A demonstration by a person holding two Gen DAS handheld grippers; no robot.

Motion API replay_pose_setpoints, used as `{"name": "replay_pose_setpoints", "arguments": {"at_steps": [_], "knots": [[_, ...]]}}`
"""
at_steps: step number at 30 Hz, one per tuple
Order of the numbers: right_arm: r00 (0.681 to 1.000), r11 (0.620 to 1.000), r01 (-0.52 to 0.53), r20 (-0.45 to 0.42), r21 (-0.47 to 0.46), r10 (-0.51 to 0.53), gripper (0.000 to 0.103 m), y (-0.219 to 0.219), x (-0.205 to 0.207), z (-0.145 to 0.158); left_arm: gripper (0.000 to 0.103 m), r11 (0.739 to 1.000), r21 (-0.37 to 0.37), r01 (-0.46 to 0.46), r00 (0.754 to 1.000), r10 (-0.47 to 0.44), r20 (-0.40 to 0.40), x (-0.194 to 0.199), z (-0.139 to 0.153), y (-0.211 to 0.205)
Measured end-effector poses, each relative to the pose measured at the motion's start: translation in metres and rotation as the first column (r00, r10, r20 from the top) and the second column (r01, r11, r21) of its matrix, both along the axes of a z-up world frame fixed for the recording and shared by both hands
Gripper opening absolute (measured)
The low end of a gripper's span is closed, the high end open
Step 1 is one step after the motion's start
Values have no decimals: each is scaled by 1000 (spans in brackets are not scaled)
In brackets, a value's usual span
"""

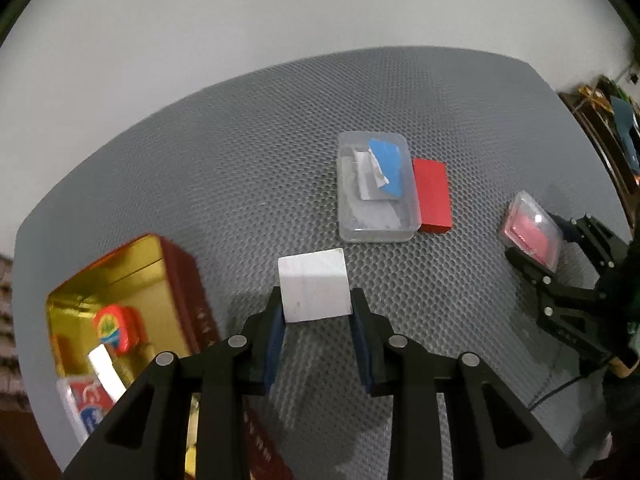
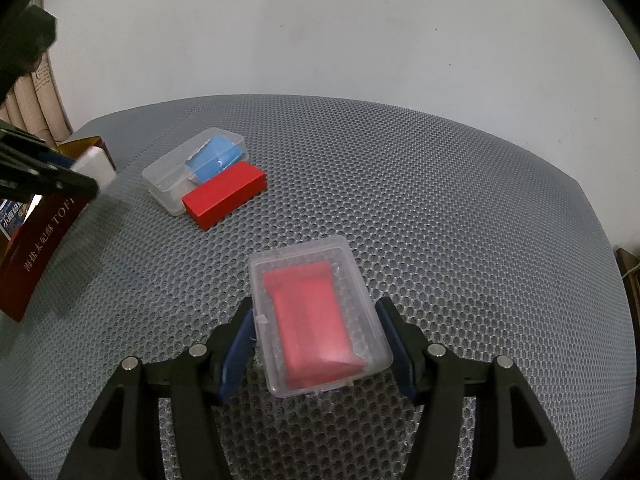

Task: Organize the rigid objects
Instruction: 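Carry the white cube into the gold tin and open the left gripper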

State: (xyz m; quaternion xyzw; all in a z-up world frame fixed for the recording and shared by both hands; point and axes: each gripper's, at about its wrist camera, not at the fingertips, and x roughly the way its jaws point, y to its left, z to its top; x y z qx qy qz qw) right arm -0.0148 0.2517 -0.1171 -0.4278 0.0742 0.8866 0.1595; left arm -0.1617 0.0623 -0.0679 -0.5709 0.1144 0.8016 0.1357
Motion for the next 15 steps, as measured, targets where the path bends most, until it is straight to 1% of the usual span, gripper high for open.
{"name": "replay_pose_setpoints", "arguments": {"at_steps": [2, 4, 7, 8, 9, 10, 11, 13, 14, 15], "knots": [[1000, 1000, 0, 0, 1, 0, 62, 2, -4, 0, 28, 999, 27, -22, 1000, 22, -3, 12, 7, 0], [1000, 1000, 0, 1, 2, 0, 61, 1, -3, -1, 28, 998, 45, -42, 999, 43, -8, 16, 17, -16], [1000, 1000, 0, 1, 3, 0, 61, -3, -2, -2, 28, 993, 63, -98, 995, 100, -21, 19, 33, -35], [1000, 1000, 0, 1, 4, 0, 61, -4, -2, -2, 28, 991, 66, -113, 993, 115, -24, 14, 30, -33], [1000, 1000, 0, 1, 4, 0, 61, 2, -4, -5, 28, 989, 71, -131, 991, 134, -32, 18, 34, -27], [1000, 1000, 0, 1, 3, 0, 61, 4, -5, -6, 28, 986, 79, -148, 988, 151, -37, 20, 40, -33], [1000, 1000, 0, 1, 3, 0, 61, 4, -5, -6, 28, 982, 85, -167, 984, 171, -40, 6, 34, -43], [1000, 1000, 1, 2, 4, -1, 61, 5, -7, -7, 28, 976, 73, -204, 976, 209, -67, 7, 43, -62], [1000, 1000, 1, 1, 3, -1, 61, 5, -7, -7, 28, 974, 67, -217, 972, 222, -74, -5, 57, -78], [1000, 1000, 1, 2, 4, -1, 61, 4, -8, -8, 28, 971, 66, -230, 969, 235, -77, -7, 60, -87]]}}
